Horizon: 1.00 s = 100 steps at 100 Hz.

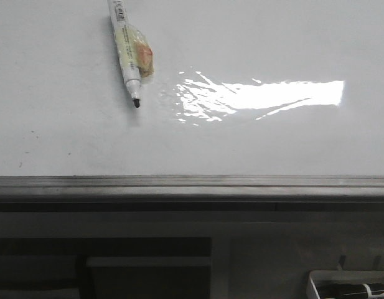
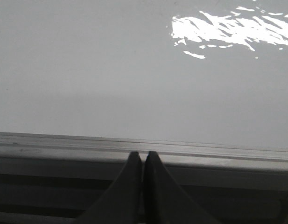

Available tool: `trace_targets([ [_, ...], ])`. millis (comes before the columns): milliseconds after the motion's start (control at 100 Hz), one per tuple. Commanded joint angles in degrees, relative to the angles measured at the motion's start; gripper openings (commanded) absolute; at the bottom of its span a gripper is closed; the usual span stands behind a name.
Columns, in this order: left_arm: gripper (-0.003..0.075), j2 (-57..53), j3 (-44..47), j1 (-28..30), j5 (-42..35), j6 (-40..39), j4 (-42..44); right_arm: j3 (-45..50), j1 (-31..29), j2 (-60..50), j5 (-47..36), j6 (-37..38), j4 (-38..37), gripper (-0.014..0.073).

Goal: Write number 5 on whiteboard

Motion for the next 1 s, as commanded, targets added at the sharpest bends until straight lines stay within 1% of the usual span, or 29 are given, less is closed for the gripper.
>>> trace_targets([
  [0,-0.002,-1.64,1.01,-0.47,-4.46,-0.57,-0.62,1.45,-0.05,-0.98,-1.14,-0.48,-0.23,-0.0069],
  [80,-0.002,-1.64,1.01,-0.47,-4.56,-0.57,-0.62,1.45,-0.05,-0.98,-1.14,-0.48,-0.23,-0.0069],
  [130,-0.002,-1.64,1.01,-0.47,-4.64,-0.57,-0.62,1.45,-0.05,-0.98,-1.14,-0.48,-2.4,-0.0069],
  [200,-0.002,-1.64,1.01,-0.47,-5.53,-0.57,-2.94,1.45,-0.05,-0.98,-2.33,-0.48,-11.05,-0.0069],
  [230,-0.002,-1.64,1.01,-0.47,-6.11,-0.57,-6.4,1.45,-0.05,-0.98,-3.91,-0.48,-14.37,-0.0069],
  [270,-0.002,-1.64,1.01,-0.47,-6.94,-0.57,-11.86,1.45,-0.05,-0.98,-7.6,-0.48,-16.3,-0.0069],
  [280,-0.002,-1.64,1.01,-0.47,-7.07,-0.57,-14.42,1.45,-0.05,-0.98,-8.36,-0.48,-16.75,-0.0069],
  [330,-0.002,-1.64,1.01,-0.47,-7.51,-0.57,-25.03,1.45,-0.05,-0.98,-15.3,-0.48,-16.73,-0.0069],
  [340,-0.002,-1.64,1.01,-0.47,-7.51,-0.57,-25.03,1.45,-0.05,-0.98,-16.24,-0.48,-16.73,-0.0069],
  [370,-0.002,-1.64,1.01,-0.47,-7.51,-0.57,-30.11,1.45,-0.05,-0.98,-19.85,-0.48,-16.73,-0.0069],
  [400,-0.002,-1.64,1.01,-0.47,-7.51,-0.57,-32.43,1.45,-0.05,-0.98,-24.88,-0.48,-16.73,-0.0069],
  [470,-0.002,-1.64,1.01,-0.47,-7.51,-0.57,-35.6,1.45,-0.05,-0.98,-33.55,-0.35,-16.35,-0.0069],
  [490,-0.002,-1.64,1.01,-0.47,-7.51,-0.57,-36.54,1.45,-0.05,-0.98,-34.9,0.55,-15.53,-0.0069],
  [540,-0.002,-1.64,1.01,-0.47,-7.75,-0.57,-39.37,1.45,-0.05,-0.98,-38.37,5.76,-13.07,-0.0069],
  [580,-0.002,-1.64,1.01,-0.47,-8.56,-0.57,-41.97,1.45,-0.05,-0.98,-38.08,10.73,-11.52,-0.0069],
  [630,-0.002,-1.64,1.01,-0.47,-9.3,-0.57,-44.76,1.45,-0.05,-0.98,-35.81,16.56,-8.73,-0.0069],
  [660,-0.002,-1.64,1.01,-0.47,-9.6,-0.57,-45.54,1.45,-0.05,-0.98,-33.37,20.59,-6.73,-0.0069],
  [710,-0.002,-1.64,1.01,-0.47,-10.18,-0.57,-46.34,1.2,-0.05,-0.98,-29.04,23.93,-3.33,-0.0069],
  [790,-0.002,-1.64,1.01,-0.47,-10.75,-0.57,-48.07,0.6,-0.05,-0.98,-27.32,24.41,-0.03,-0.0068],
  [870,-0.002,-1.64,1.01,-0.47,-12.83,-0.57,-53.63,-0.64,-0.05,-0.98,-28.01,24.41,3.68,-0.0068],
  [920,-0.002,-1.64,0.71,-0.47,-13.31,-0.57,-53.88,-1.96,-0.05,-0.87,-26.83,24.41,5.05,-0.0068],
  [990,-0.002,-1.64,-0.62,-0.55,-12.21,2.16,-53.77,-4.41,0.09,-0.35,-23.66,24.41,5.25,-0.0068],
])
